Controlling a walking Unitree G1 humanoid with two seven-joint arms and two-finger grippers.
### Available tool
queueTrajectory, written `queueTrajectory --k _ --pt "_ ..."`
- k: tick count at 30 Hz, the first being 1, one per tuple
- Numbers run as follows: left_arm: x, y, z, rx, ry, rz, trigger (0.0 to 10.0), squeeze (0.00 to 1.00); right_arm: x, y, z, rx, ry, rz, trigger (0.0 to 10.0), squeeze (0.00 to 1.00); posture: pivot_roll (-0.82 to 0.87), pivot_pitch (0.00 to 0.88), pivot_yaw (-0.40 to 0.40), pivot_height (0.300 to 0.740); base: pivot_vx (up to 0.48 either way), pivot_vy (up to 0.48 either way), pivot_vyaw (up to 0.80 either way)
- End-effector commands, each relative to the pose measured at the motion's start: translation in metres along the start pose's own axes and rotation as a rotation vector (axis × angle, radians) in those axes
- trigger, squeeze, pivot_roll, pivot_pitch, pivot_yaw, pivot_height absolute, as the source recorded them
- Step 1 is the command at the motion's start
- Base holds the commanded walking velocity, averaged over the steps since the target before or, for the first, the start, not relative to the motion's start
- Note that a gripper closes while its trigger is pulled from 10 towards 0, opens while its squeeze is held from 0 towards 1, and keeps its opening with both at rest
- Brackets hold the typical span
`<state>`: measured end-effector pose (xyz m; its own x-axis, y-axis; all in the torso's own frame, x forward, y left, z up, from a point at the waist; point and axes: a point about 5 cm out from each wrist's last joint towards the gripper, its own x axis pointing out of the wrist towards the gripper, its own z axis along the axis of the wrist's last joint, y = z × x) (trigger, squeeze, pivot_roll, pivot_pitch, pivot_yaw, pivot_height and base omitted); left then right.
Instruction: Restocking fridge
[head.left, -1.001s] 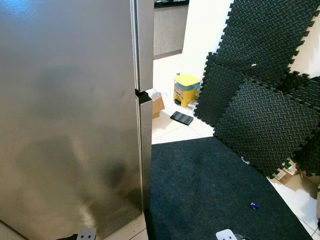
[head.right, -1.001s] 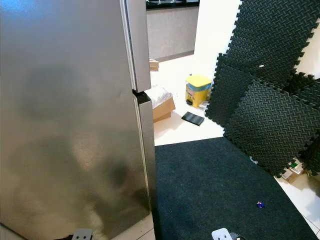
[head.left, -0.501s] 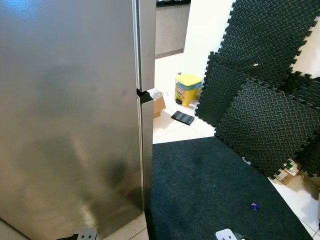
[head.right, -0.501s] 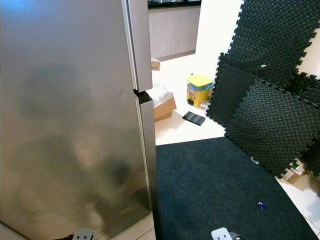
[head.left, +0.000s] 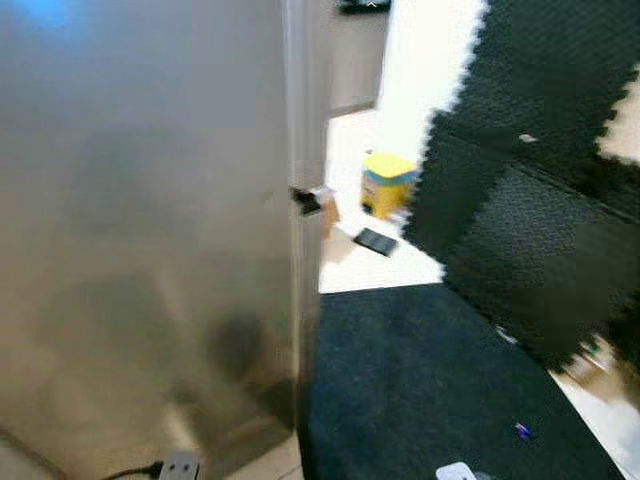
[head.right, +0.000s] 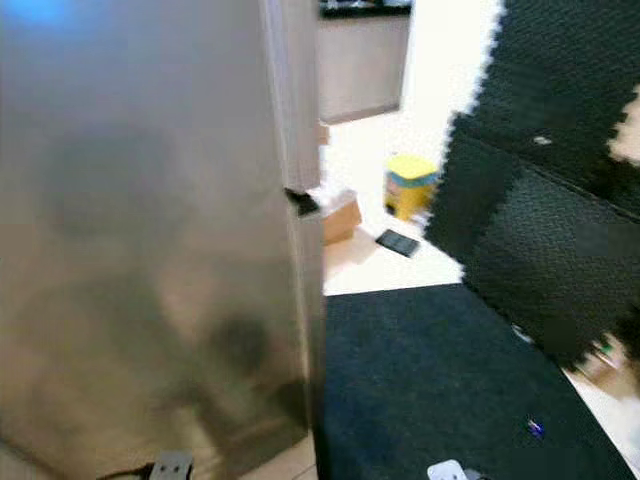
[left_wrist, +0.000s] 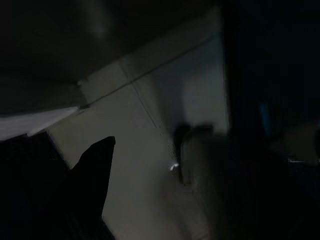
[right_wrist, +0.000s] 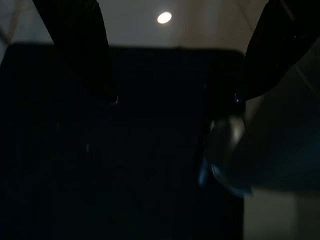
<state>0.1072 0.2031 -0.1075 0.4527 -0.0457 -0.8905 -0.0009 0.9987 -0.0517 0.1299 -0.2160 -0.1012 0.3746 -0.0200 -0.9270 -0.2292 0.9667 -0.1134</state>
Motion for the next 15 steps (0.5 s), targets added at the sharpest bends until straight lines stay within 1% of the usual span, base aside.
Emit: queueTrajectory --k 1,3,4,7,8,12,15 --pt "0.0017 -0.0024 0.0057 0.017 -0.009 -0.01 10.0 0.0 -0.0006 0.0002 -0.0058 0.016 0.014 0.003 10.0 0.0 -0.04 0.0 0.01 0.74 0.3 0.0 0.0" --pt "0.0016 -0.0022 0.0056 0.017 -0.009 -0.009 10.0 0.0 -0.0006 0.0003 -0.0059 0.017 0.014 0.003 10.0 0.0 -0.04 0.0 0.01 0.74 0.298 0.0 0.0" --pt "0.0015 -0.0014 0.0055 0.003 -0.012 0.001 10.0 0.0 -0.0006 0.0003 -0.006 0.017 0.014 0.003 10.0 0.0 -0.04 0.0 0.011 0.74 0.251 0.0 0.0" --pt "0.0013 -0.0002 0.0051 -0.023 -0.013 0.012 10.0 0.0 -0.0007 0.0004 -0.0063 0.018 0.015 0.004 10.0 0.0 -0.04 0.0 0.011 0.74 0.0 0.0 0.0" --pt "0.0014 -0.0007 0.0057 -0.029 -0.018 0.001 10.0 0.0 -0.0007 0.0005 -0.0065 0.018 0.015 0.004 10.0 0.0 -0.04 0.0 0.01 0.74 0.0 0.0 0.0" --pt "0.0015 -0.0032 0.0066 -0.016 -0.023 -0.035 10.0 0.0 -0.0008 0.0007 -0.0073 0.02 0.017 0.005 10.0 0.0 -0.04 0.0 0.011 0.74 0.0 0.0 0.0" --pt "0.0016 -0.0049 0.0057 -0.017 -0.018 -0.051 10.0 0.0 -0.0008 0.0008 -0.0076 0.02 0.017 0.005 10.0 0.0 -0.04 0.0 0.012 0.74 0.0 -0.456 0.0"
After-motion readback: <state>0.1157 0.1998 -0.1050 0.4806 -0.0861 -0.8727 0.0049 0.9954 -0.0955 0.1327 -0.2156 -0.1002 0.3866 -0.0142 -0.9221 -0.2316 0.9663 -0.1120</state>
